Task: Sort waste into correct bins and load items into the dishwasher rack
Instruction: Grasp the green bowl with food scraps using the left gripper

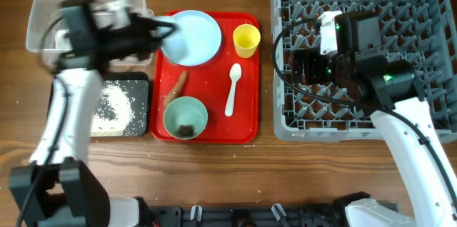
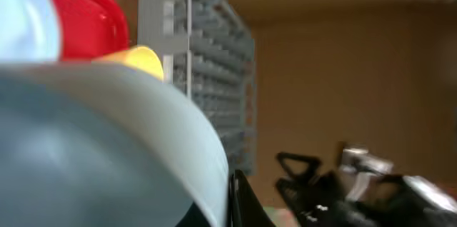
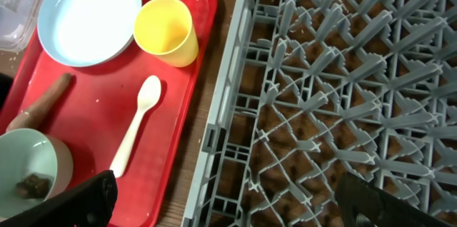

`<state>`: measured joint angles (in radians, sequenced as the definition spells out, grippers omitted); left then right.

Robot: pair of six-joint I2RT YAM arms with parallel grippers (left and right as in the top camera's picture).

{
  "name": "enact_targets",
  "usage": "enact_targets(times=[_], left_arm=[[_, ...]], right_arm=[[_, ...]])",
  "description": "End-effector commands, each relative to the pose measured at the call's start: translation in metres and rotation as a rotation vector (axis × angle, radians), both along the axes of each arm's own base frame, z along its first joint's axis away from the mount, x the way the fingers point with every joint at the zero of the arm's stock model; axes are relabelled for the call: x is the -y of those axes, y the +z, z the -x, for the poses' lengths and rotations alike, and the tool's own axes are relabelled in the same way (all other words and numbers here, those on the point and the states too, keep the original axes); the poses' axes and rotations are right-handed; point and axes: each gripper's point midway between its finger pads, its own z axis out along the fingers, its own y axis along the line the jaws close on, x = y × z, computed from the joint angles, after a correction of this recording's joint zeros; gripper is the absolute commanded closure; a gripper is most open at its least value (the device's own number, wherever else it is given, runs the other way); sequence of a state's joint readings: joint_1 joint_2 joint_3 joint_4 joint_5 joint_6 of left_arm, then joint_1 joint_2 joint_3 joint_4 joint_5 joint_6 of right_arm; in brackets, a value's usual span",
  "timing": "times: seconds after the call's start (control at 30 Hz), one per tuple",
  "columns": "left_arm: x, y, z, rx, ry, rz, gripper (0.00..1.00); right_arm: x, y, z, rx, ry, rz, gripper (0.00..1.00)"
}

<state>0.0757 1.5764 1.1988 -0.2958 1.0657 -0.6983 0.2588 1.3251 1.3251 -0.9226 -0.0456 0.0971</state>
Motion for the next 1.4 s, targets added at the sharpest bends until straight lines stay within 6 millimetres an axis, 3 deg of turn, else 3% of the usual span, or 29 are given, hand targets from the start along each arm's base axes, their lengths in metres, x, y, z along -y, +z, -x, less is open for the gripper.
enact_targets(times=[0.0,0.1,0.17,0.27,0.43,0.5,0.57,0.6,0.67,0.7,0.8,0.9,0.97,1.1,1.17,1.3,1.37], left_arm=[[0.048,-0.045,-0.004,0.058,0.036,-0.344,0.96],[0.071,-0.095,0.011,0.045,0.026,-0.659,0.96],[0.085,-0.11,0.02,0.108,-0.034,-0.8,0.96],[0.089,-0.157,0.037,0.103,-0.074,-1.1,0.96],[0.084,-0.212,0.044,0.007,-0.135,-1.208,0.94],[0.085,-0.212,0.043,0.012,-0.131,-1.206,0.81],[0.083,-0.199,0.037,0.037,-0.101,-1.213,0.53],[0.084,-0.19,0.036,0.047,-0.094,-1.206,0.46],[0.085,-0.164,0.035,0.064,-0.083,-1.194,0.36],[0.082,-0.145,0.044,0.048,-0.1,-1.191,0.32],[0.065,-0.137,0.078,-0.056,-0.156,-1.212,0.32],[0.054,-0.152,0.113,-0.214,-0.208,-1.213,0.33],[0.045,-0.175,0.129,-0.266,-0.235,-1.237,0.34],[0.036,-0.206,0.145,-0.291,-0.257,-1.255,0.4],[0.036,-0.216,0.149,-0.284,-0.262,-1.254,0.52],[0.034,-0.232,0.155,-0.323,-0.193,-1.23,0.96],[0.033,-0.233,0.157,-0.349,-0.164,-1.224,0.96]], right_arm=[[-0.006,0.006,-0.003,0.006,0.003,-0.025,0.0],[-0.005,0.005,-0.002,0.001,0.004,-0.023,0.0],[-0.005,0.005,-0.002,0.001,0.004,-0.023,0.0],[-0.005,0.005,-0.002,-0.001,0.004,-0.022,0.0],[-0.005,0.005,-0.002,-0.002,0.004,-0.022,0.0],[-0.005,0.004,-0.001,-0.002,0.004,-0.022,0.0],[-0.005,0.005,-0.002,-0.001,0.004,-0.022,0.0],[-0.005,0.005,-0.002,0.0,0.004,-0.023,0.0],[-0.005,0.005,-0.002,0.003,0.004,-0.023,0.0],[-0.006,0.006,-0.003,0.006,0.004,-0.024,0.0],[-0.006,0.006,-0.003,0.005,0.004,-0.024,0.0],[-0.006,0.006,-0.003,0.005,0.004,-0.024,0.0],[-0.006,0.005,-0.002,0.003,0.004,-0.024,0.0],[-0.006,0.005,-0.003,0.004,0.004,-0.024,0.0],[-0.006,0.005,-0.003,0.004,0.004,-0.024,0.0],[-0.006,0.005,-0.003,0.003,0.004,-0.024,0.0],[-0.006,0.005,-0.003,0.004,0.004,-0.023,0.0]])
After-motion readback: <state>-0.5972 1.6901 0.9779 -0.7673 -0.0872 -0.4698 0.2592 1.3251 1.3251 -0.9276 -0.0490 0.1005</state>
